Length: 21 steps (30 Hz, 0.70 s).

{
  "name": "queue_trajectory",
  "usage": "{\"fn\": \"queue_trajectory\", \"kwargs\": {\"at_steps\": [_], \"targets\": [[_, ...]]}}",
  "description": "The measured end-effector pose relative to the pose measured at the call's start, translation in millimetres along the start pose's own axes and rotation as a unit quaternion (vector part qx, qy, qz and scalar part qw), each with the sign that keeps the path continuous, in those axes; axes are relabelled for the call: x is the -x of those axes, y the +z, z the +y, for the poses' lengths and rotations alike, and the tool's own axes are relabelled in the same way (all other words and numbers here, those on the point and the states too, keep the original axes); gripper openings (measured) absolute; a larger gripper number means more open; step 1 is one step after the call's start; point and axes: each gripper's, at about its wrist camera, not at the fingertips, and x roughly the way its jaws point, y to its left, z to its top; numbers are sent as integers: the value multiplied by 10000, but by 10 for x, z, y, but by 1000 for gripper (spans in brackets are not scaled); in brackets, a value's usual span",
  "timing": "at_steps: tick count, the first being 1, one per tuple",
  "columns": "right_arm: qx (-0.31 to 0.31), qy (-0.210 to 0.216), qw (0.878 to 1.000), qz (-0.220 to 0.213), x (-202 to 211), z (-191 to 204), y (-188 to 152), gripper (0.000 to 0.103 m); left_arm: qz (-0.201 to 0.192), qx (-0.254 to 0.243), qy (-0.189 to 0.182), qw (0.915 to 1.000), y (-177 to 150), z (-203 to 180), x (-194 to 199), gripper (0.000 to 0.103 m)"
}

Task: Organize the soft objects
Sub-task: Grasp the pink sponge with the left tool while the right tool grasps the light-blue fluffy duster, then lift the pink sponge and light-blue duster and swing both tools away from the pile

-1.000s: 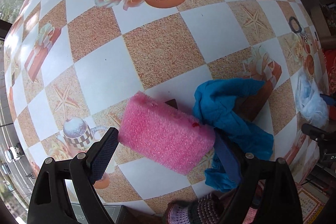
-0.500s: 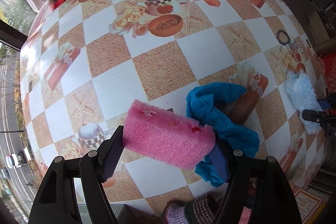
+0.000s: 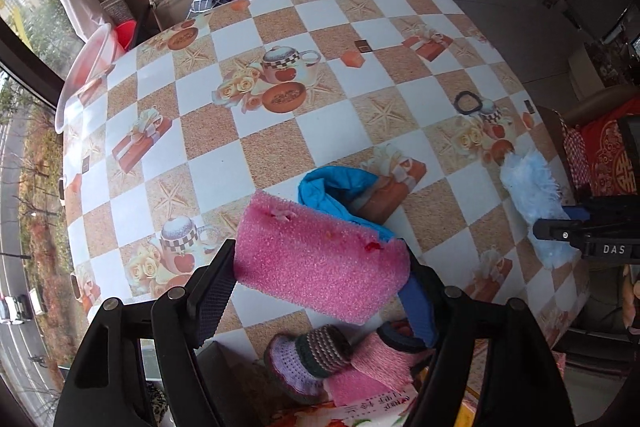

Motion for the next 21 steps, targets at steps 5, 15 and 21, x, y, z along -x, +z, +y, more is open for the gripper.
{"fn": "queue_trajectory", "kwargs": {"at_steps": [5, 15, 21], "targets": [[-94, 32, 9998, -183, 256, 18, -185, 39, -167, -210, -211, 9994, -10, -334, 189, 77], [-398, 49, 9980, -489, 585, 9, -490, 39, -445, -634, -619, 9951, -27, -911, 573, 77], [-678, -53, 9958, -610, 739, -84, -766, 39, -537, -1179, -946, 9870, -132, -1398, 730, 77]]}}
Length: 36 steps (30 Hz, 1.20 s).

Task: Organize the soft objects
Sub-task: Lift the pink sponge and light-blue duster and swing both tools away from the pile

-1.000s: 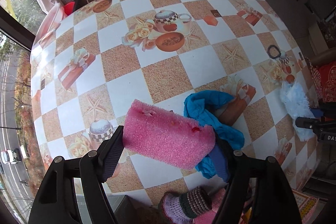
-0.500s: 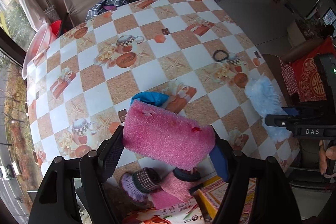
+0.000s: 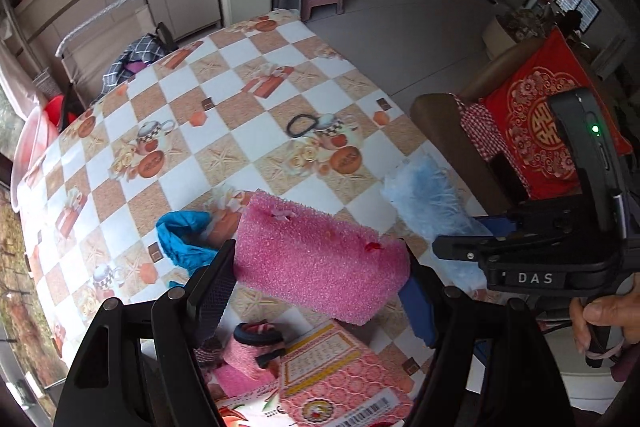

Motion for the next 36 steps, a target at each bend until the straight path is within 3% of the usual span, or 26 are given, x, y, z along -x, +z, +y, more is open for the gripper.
{"fn": "queue_trajectory", "kwargs": {"at_steps": [9, 21, 28, 36], "targets": [[-406, -246, 9987, -168, 258, -185, -446, 39, -4, -637, -613, 9961, -131, -605, 177, 77], [-705, -487, 9962, -168, 362, -258, -1002, 39, 165, -1412, -1228, 9822, -603, -1048, 374, 77], [-593, -572, 9966, -14, 314, -146, -1242, 39, 284, -1690, -1346, 9760, -941, -1093, 449, 77], [-352, -524, 9976, 274, 182, 84, -1454, 39, 370, -1821, -1335, 9735, -1361, -897, 594, 77]]}}
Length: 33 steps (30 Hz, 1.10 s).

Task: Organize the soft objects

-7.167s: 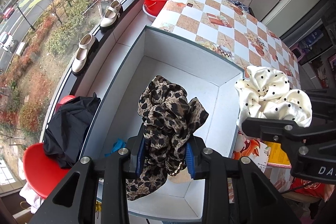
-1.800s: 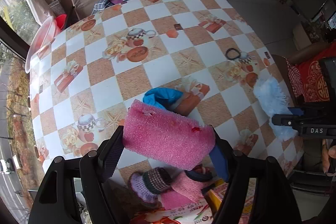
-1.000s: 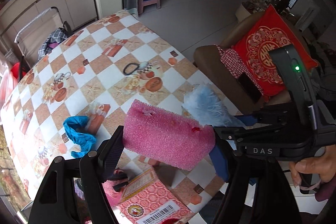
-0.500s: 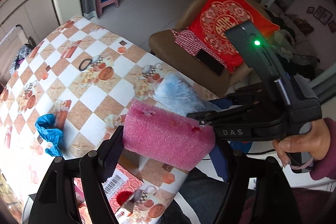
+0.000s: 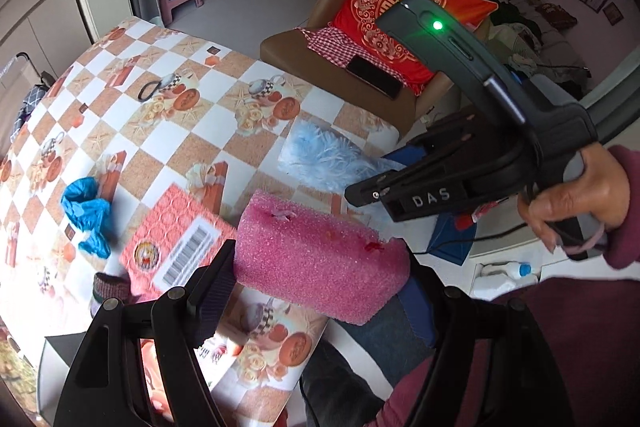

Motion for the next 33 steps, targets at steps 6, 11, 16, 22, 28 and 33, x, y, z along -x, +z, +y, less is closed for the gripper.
{"fn": "queue_trajectory", "kwargs": {"at_steps": [6, 11, 16, 22, 28, 33], "targets": [[370, 54, 9990, 226, -93, 259, -110, 39, -88, 220, 138, 9996, -283, 113, 166, 77], [1039, 108, 9936, 427, -151, 604, -225, 39, -248, 516, 265, 9980, -467, 257, 339, 77], [1872, 159, 9805, 581, -187, 981, -344, 39, -329, 934, 433, 9941, -675, 440, 487, 77], [2596, 177, 9635, 632, -175, 1358, -397, 39, -438, 1642, 730, 9828, -963, 695, 647, 77], [3029, 276, 9511, 549, -100, 1713, -334, 39, -729, 2452, 994, 9616, -1221, 964, 850, 77], [3257, 429, 9432, 497, -56, 1974, -246, 39, -939, 3062, 1190, 9398, -1465, 1192, 994, 77]]}}
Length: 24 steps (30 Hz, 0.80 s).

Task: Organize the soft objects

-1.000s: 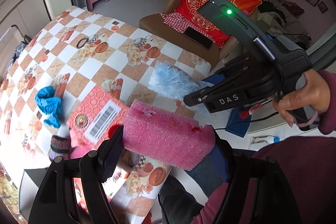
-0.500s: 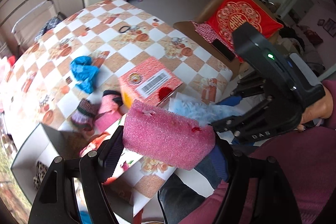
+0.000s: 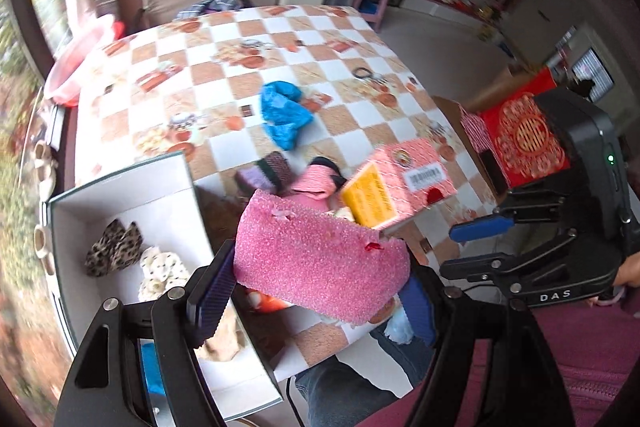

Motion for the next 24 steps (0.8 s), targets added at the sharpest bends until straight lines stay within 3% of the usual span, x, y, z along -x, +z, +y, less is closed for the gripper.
{"fn": "queue_trajectory", "kwargs": {"at_steps": [4, 10, 14, 19, 21, 24], "targets": [[24, 64, 10000, -21, 10, 15, 100, 39, -110, 369, 187, 9991, -54, 231, 80, 77], [-262, 258, 9992, 158, -15, -238, -86, 40, -71, 709, 347, 9969, -168, 471, 92, 77], [-758, 228, 9961, 385, -139, -516, -315, 48, -33, 736, 351, 9967, -190, 515, 59, 77], [-1196, 256, 9885, 887, -458, -753, -642, 49, 86, 586, 346, 9976, -174, 479, -20, 77], [-1290, 246, 9857, 1056, -611, -780, -725, 67, 124, 516, 320, 9981, -154, 450, -33, 77], [-1198, 241, 9839, 1306, -895, -745, -745, 71, 151, 368, 360, 9986, -134, 406, -30, 77]]}}
